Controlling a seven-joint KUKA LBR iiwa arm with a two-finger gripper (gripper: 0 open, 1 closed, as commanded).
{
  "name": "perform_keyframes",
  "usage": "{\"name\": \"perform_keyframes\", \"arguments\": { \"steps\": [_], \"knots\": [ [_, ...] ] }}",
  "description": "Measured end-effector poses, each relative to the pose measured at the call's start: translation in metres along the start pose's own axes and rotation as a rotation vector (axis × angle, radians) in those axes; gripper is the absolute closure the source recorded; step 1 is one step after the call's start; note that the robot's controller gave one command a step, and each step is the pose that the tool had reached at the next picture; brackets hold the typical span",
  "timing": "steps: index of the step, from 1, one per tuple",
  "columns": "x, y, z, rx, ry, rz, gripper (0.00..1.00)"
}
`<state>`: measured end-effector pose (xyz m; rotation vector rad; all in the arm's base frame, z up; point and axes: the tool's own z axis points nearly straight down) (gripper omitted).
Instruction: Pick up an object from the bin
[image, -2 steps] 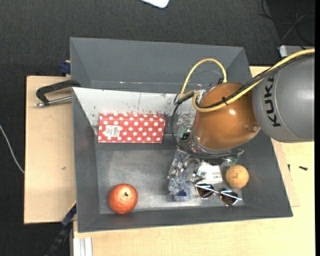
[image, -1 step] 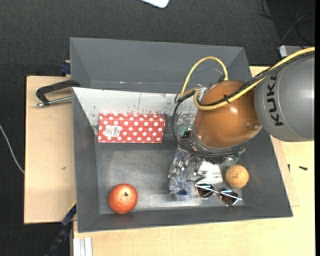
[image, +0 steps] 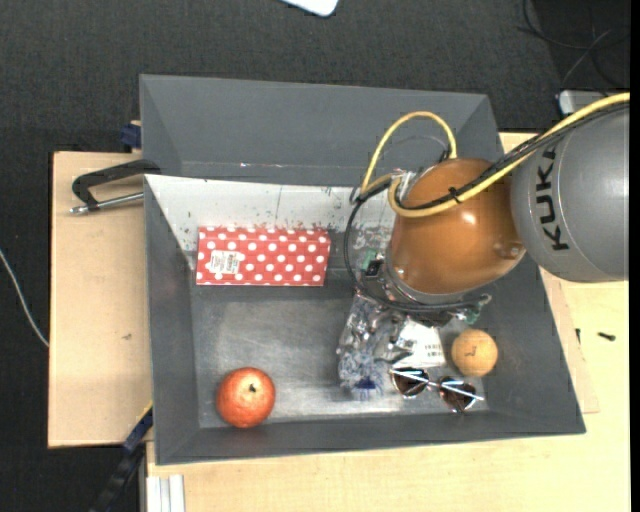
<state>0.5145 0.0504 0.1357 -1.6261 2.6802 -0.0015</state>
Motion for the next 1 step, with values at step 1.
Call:
{"name": "perform_keyframes", "arguments": {
  "steps": [1],
  "knots": [
    [-0.0004,0.0000,-0.0023,-0.001,0.000,0.000,1.00]
  ]
}}
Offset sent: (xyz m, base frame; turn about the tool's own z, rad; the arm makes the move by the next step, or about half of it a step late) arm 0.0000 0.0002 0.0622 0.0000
